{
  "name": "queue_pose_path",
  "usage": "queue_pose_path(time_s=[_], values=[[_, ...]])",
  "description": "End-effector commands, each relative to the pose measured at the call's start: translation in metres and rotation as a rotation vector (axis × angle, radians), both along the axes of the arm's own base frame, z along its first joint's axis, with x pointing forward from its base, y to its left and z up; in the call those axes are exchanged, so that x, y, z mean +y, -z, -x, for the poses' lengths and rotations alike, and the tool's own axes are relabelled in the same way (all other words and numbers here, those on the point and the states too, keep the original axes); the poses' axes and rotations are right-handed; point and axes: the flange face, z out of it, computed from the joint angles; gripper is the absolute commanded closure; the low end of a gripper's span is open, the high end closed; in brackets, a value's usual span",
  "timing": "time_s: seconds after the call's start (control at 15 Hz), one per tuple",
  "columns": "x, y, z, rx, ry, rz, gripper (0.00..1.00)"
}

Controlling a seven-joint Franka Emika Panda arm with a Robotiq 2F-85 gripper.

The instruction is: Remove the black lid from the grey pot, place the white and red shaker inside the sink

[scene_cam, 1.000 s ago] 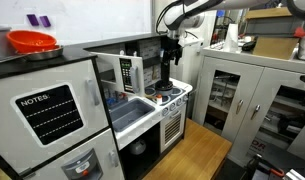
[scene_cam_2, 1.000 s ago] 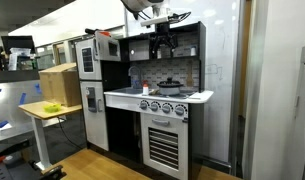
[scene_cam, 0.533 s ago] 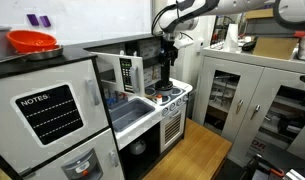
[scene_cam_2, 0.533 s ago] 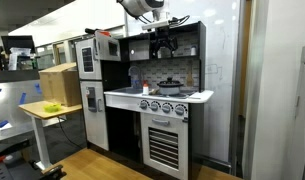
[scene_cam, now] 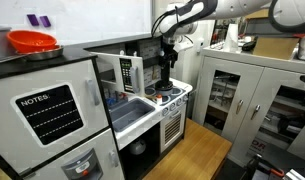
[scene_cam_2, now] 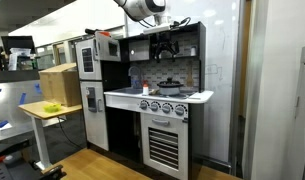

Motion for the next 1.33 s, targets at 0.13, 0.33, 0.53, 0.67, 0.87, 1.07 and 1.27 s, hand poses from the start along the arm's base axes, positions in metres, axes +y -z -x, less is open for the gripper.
queue_pose_path(time_s=[0.13, 0.33, 0.53, 0.67, 0.87, 1.07, 1.27], values=[[-0.012, 0.031, -0.014, -0.041, 0.014, -0.022, 0.0], [-0.011, 0.047, -0.019, -0.043, 0.017, -0.044, 0.0], [-0.006, 0.057, -0.023, -0.038, 0.018, -0.065, 0.0], [-0.004, 0.062, -0.025, -0.038, 0.018, -0.082, 0.0], [-0.004, 0.07, -0.026, -0.029, 0.026, -0.096, 0.0], [-0.005, 0.077, -0.028, -0.029, 0.024, -0.097, 0.0], [-0.004, 0.082, -0.029, -0.024, 0.023, -0.098, 0.0]])
